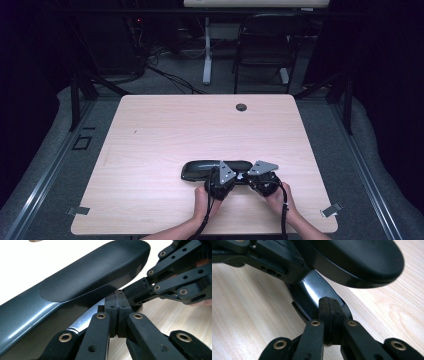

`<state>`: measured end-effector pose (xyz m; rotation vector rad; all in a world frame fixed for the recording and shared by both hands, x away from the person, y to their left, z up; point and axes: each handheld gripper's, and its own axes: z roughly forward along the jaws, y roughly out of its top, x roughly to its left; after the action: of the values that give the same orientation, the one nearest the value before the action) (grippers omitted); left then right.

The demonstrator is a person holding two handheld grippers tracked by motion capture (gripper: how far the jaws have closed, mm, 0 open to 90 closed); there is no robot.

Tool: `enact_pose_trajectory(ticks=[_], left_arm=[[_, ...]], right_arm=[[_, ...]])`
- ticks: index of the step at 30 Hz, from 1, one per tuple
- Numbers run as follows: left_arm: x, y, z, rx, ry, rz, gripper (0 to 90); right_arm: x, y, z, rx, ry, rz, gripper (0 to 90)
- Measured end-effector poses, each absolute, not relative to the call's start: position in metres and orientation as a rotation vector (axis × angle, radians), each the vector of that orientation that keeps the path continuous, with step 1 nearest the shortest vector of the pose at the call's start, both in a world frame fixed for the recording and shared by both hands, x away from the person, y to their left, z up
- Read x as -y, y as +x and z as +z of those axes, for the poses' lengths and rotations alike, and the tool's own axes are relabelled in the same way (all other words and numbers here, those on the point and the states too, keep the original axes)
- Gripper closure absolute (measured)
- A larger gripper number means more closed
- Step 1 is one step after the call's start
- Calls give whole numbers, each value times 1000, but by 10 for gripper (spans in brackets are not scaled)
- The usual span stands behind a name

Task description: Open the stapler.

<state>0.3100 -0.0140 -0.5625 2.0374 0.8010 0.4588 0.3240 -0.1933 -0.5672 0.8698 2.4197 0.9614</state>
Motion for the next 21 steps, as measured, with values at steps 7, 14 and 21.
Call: enact_pose_trajectory(ticks=[7,14,21], left_arm=[[23,312,-564,-862,2006,433,900],[26,315,-568,-956,1922,386,900],[29,317,-571,-963,1915,409,900]], right_arm=[[192,324,-567,-2420,883,952,900],[194,325,-567,-2423,923,977,900],[194,326,-566,-2425,927,975,900]])
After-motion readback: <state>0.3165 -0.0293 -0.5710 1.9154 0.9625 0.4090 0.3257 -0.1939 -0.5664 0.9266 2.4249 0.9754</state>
